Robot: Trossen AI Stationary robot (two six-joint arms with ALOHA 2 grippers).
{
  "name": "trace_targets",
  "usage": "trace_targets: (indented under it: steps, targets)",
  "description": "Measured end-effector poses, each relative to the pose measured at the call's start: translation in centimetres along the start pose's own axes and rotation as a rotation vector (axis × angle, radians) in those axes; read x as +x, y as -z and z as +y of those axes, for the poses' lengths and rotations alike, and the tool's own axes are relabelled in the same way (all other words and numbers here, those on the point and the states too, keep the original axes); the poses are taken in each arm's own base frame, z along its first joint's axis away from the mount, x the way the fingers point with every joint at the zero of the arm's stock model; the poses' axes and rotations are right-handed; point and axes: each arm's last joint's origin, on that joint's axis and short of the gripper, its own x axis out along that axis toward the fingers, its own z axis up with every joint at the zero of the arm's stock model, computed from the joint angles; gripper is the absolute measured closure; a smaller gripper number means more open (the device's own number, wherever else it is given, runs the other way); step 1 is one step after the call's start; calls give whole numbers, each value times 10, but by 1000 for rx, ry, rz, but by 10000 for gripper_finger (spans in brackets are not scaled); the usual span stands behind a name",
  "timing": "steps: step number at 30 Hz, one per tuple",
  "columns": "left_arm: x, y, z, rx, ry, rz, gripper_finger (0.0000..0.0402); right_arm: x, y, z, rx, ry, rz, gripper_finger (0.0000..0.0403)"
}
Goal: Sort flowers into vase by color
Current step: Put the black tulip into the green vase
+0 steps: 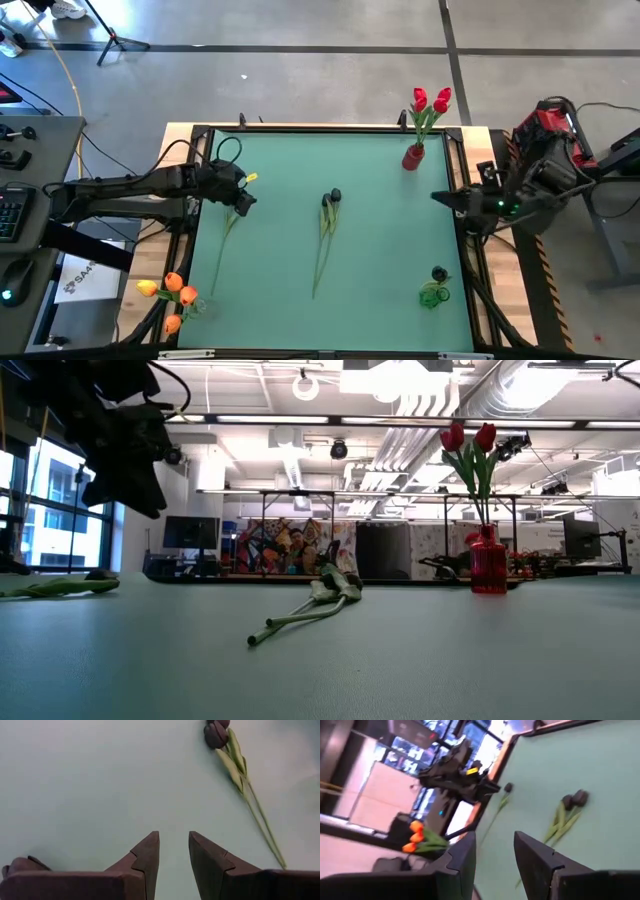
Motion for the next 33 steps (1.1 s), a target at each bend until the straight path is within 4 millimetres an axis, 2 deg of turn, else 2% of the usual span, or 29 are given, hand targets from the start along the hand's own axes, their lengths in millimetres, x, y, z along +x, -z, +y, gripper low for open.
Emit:
trace_targets:
  steps: [9, 15, 20, 25, 33]
  targets:
    - [-1, -7, 9, 4, 20, 8, 310, 39, 0, 10, -91, 123, -35, 281]
    - [3, -5, 16, -71, -18, 23, 310, 80, -5, 20, -167, 161, -74, 281]
    - [15, 12, 30, -180, -151, 129, 309, 123, -2, 14, -179, 260, -3, 281]
    - [11, 26, 42, -219, -375, 215, 309, 160, 8, 6, -201, 350, 64, 281]
    - [13, 28, 45, -211, -416, 223, 309, 204, 12, 0, -234, 323, 163, 281]
